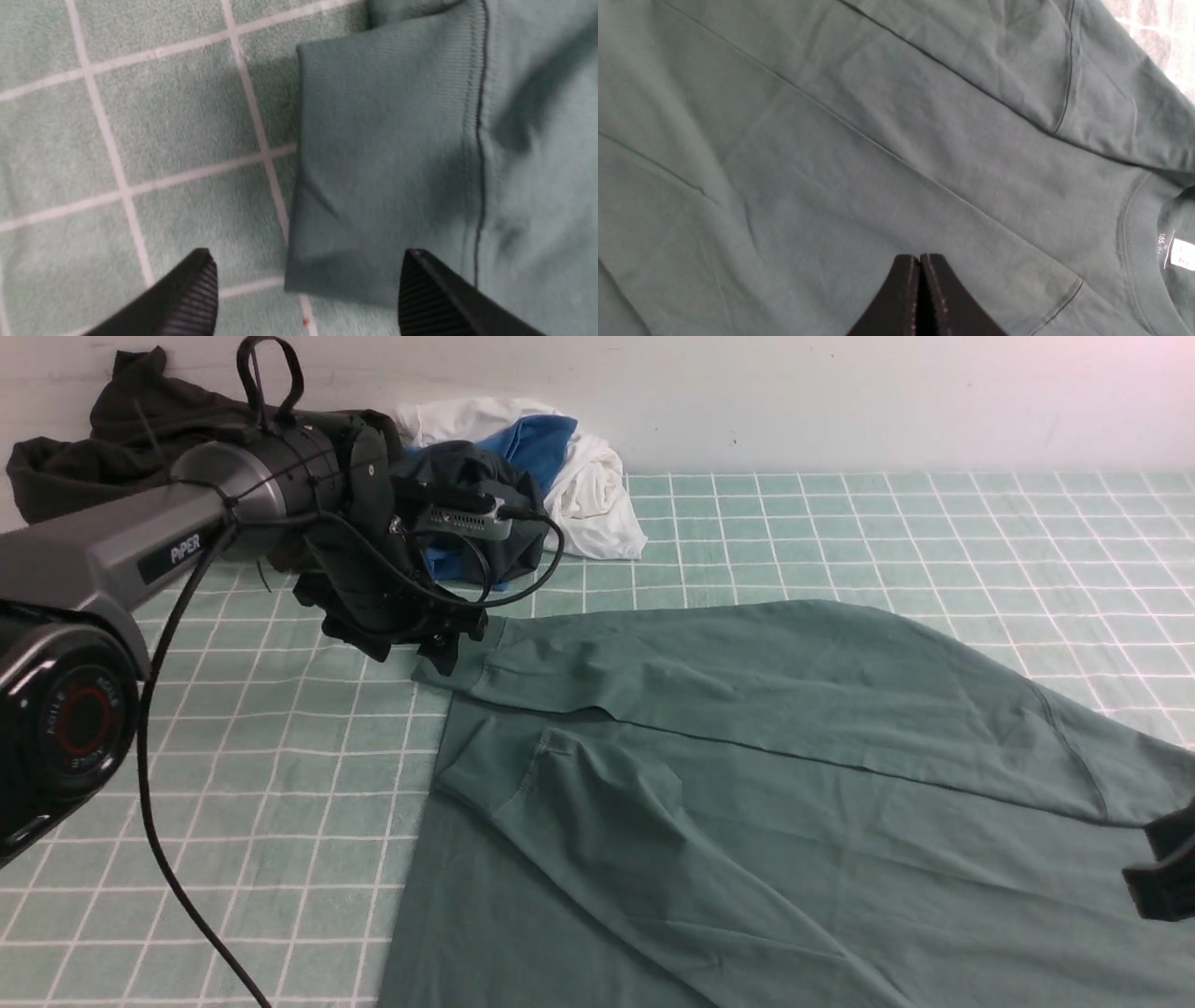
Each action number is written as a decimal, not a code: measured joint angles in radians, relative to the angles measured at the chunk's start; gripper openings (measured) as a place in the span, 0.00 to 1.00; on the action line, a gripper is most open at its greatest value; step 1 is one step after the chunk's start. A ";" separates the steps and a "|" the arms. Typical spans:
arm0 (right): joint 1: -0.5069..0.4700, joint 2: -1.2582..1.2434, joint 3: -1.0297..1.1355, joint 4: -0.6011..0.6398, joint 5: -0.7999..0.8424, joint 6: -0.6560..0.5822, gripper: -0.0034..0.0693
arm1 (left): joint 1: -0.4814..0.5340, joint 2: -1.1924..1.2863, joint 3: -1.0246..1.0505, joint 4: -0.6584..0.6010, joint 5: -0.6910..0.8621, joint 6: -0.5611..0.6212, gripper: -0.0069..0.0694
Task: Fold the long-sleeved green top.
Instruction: Use the left arm to clamp the cuff farthest from it, then use the left arm to drag and drop the cuff onto the cuff closest to the left arm
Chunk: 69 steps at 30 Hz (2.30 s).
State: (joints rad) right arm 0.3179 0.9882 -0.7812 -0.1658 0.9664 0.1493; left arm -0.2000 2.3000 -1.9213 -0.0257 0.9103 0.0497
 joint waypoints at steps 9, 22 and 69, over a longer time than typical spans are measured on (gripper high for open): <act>0.000 0.070 0.000 -0.019 -0.004 0.000 0.03 | 0.001 0.060 -0.065 -0.060 0.006 -0.002 0.30; 0.000 0.070 -0.001 -0.022 0.020 -0.015 0.03 | -0.045 0.016 -0.213 -0.151 0.249 0.072 0.13; -0.001 -0.167 -0.001 0.040 0.124 -0.070 0.03 | -0.166 -0.733 0.995 -0.231 -0.079 0.053 0.57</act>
State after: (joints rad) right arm 0.3170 0.8216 -0.7823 -0.1259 1.0902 0.0790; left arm -0.3660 1.5672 -0.9268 -0.2562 0.8312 0.1029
